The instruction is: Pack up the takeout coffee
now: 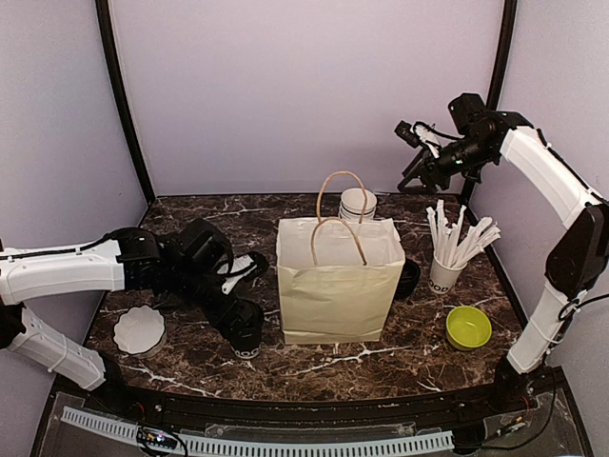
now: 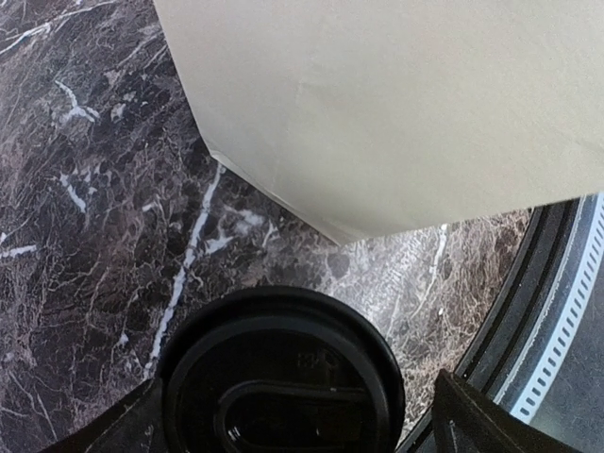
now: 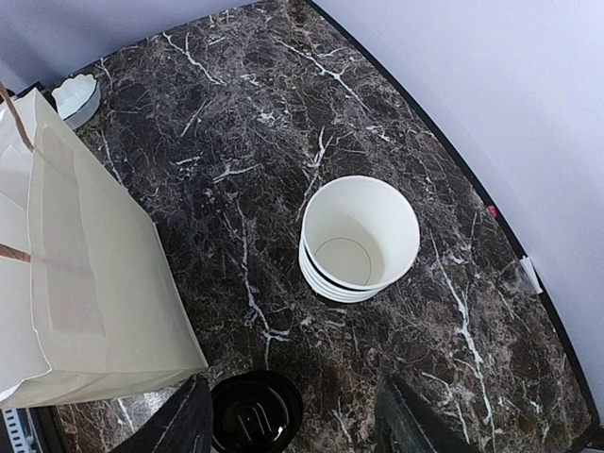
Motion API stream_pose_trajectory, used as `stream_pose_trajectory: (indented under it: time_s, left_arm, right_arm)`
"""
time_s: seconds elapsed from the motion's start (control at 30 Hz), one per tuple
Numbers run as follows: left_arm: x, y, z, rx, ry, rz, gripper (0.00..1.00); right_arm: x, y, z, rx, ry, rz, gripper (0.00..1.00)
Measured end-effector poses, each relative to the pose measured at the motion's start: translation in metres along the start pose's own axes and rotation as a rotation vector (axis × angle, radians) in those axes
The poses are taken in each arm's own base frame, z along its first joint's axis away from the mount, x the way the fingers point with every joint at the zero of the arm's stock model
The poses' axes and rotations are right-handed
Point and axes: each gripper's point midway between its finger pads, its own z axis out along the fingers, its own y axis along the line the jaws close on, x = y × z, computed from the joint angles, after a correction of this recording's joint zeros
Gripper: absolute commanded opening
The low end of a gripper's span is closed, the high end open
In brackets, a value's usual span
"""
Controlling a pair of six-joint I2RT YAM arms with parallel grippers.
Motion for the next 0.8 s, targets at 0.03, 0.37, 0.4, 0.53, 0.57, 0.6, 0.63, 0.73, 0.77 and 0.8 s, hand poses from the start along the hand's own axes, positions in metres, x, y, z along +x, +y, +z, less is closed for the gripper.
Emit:
stream_pose_trajectory:
  time_s: [0.03,0.37,0.4,0.53,0.57,0.6,0.63,0.73,0.77,0.8]
  left_arm:
    - [0.001,-0.001,-0.001,-0.001,0.006,0.001,0.99]
    - [-0.040,-0.011,-0.062,-0.004,-0.020,0.004,0.88]
    - [-0.043,-0.012,-0.069,-0.003,-0.015,-0.001,0.85]
    - [-0.038,-0.015,-0.073,0.001,0.074,-0.015,0.82]
    - [-0.032,-0.014,-0.070,0.002,0.106,-0.019,0.83]
    - [-0.024,-0.014,-0.066,-0.001,0.155,-0.025,0.83]
    - [-0.017,-0.013,-0.062,-0.003,0.190,-0.028,0.84]
    - [-0.002,-0.012,-0.054,-0.005,0.281,-0.038,0.86]
    - [0.002,-0.011,-0.052,-0.007,0.301,-0.039,0.86]
    - [0.005,-0.011,-0.050,-0.008,0.319,-0.041,0.87]
  right_arm:
    - [0.000,0.000,0.000,0.000,0.000,-0.001,0.59]
    - [-0.002,0.004,0.000,-0.018,-0.014,-0.013,0.59]
    - [-0.002,0.004,0.000,-0.018,-0.015,-0.013,0.60]
    - [-0.002,0.006,-0.001,-0.024,-0.016,-0.013,0.60]
    - [-0.001,0.006,-0.001,-0.026,-0.015,-0.013,0.60]
    - [-0.001,0.007,-0.001,-0.026,-0.015,-0.013,0.60]
    - [-0.001,0.008,-0.002,-0.027,-0.015,-0.013,0.60]
    - [-0.001,0.009,-0.003,-0.031,-0.019,-0.014,0.60]
    - [-0.002,0.010,-0.003,-0.032,-0.021,-0.015,0.60]
    - [-0.002,0.010,-0.003,-0.034,-0.021,-0.015,0.60]
